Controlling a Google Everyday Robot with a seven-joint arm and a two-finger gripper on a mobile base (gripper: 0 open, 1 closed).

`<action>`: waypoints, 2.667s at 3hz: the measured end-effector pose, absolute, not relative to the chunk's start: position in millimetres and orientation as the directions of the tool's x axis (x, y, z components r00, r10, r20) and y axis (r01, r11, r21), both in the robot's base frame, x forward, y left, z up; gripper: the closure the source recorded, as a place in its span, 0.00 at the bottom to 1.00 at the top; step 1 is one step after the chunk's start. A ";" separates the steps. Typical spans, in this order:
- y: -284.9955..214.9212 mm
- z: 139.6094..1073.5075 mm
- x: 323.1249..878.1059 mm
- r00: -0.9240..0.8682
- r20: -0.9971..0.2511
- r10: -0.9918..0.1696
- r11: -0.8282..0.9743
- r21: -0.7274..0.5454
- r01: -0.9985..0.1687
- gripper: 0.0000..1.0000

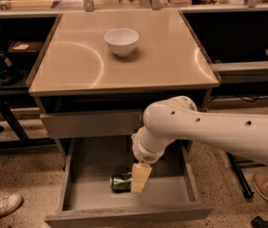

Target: Pick green can from middle drawer and place on counter

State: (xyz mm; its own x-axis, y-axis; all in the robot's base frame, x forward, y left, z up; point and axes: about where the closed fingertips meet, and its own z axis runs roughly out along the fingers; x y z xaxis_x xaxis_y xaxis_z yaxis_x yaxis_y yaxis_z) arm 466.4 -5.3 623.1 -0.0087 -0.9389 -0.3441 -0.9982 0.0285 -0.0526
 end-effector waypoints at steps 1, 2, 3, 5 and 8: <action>-5.2 579.9 474.5 -0.029 -0.365 -0.930 0.041 -0.026 -0.999 0.00; -5.3 518.7 490.0 -0.057 -0.385 -0.921 0.059 0.006 -0.998 0.00; -4.5 478.1 501.1 -0.075 -0.397 -0.915 0.069 0.027 -0.997 0.00; 12.2 424.0 520.2 -0.095 -0.427 -0.899 0.078 0.057 -0.995 0.00; 38.5 372.5 541.9 -0.130 -0.459 -0.879 0.069 0.148 -0.987 0.00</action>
Offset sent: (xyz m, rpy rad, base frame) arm 0.0443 -0.0009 -0.1785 0.0736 0.0917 -0.0537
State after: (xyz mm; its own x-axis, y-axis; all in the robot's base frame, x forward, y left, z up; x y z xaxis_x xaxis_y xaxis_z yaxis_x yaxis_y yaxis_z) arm 541.9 38.5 372.5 -0.1303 -0.8788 -0.4591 -0.9866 0.0689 0.1481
